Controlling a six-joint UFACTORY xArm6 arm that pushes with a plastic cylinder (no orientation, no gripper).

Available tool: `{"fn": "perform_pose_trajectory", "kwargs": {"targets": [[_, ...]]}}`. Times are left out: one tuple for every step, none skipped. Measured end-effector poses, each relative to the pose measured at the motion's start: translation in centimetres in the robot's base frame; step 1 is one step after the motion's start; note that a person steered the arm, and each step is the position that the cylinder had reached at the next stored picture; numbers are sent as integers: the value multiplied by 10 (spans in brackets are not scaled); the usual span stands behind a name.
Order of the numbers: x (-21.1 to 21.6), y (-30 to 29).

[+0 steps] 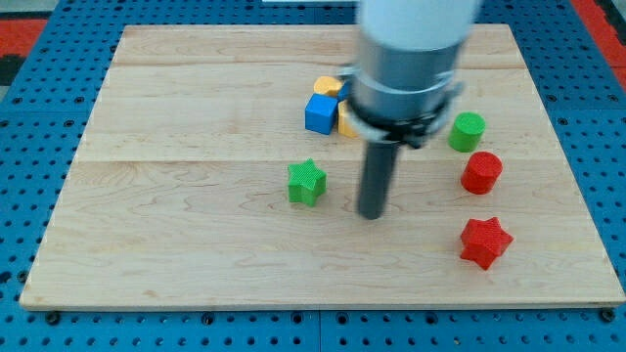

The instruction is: Push the blue triangle closer to the blue cube

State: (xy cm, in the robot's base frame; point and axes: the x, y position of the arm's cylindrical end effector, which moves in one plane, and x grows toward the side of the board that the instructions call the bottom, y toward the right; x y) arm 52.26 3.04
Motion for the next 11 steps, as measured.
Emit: {"fn": "perform_pose_trajectory", "kwargs": {"targets": [[13, -38], [-25, -43], [-70, 0], [-67, 57], [-67, 88], [-82, 111], [-90, 144], [-95, 144], [-81, 142], [-67, 135], [-76, 86]]}}
